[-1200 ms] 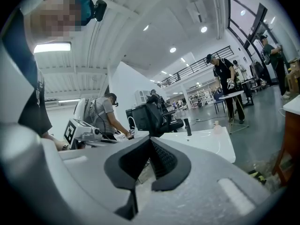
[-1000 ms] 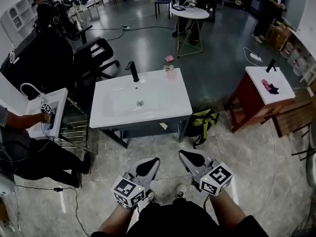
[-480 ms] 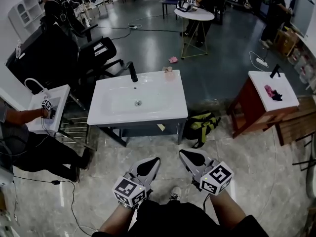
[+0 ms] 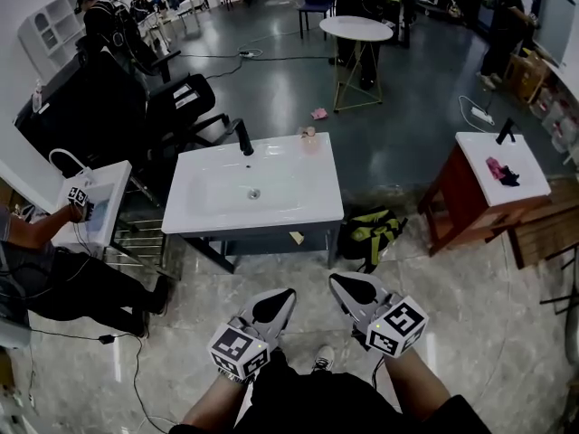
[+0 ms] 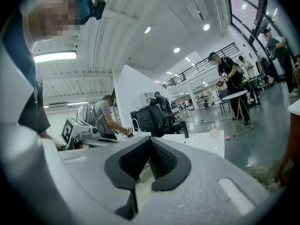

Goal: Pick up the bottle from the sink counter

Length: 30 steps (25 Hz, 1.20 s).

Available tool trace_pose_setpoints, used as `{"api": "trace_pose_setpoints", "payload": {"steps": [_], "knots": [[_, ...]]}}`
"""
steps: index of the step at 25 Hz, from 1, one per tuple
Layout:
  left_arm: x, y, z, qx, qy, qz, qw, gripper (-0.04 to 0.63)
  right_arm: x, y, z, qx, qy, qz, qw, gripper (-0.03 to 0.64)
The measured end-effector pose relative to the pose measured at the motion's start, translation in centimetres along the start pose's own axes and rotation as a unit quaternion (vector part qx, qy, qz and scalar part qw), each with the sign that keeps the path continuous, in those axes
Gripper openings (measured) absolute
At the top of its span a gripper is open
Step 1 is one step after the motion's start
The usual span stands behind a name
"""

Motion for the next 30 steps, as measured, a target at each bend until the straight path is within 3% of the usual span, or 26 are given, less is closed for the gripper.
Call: {"api": "trace_pose_setpoints", "payload": {"steps": [8,30], "knots": [[-2.5,0.6,1.3,0.0,0.005,-0.015,0.9999,-0.003,0.5,2.2,0.5,0.001,-0.002,-0.017,1.0,0.0],[-15.6,0.7,7.1,-0.011,0.011,-0.056,0.9983,-0.003,1.8,14.3,1.6,-0.012,0.0,-0.07,0.997,0.0]]}}
Point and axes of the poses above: the fingertips, and each gripper's own axes: y forward along the fingers, x to its right, z out of its top, the point moved 10 cm from there along -y, backward along the fingers, and after that the axes turned 12 degrees about -y, right-handed, at the moved point
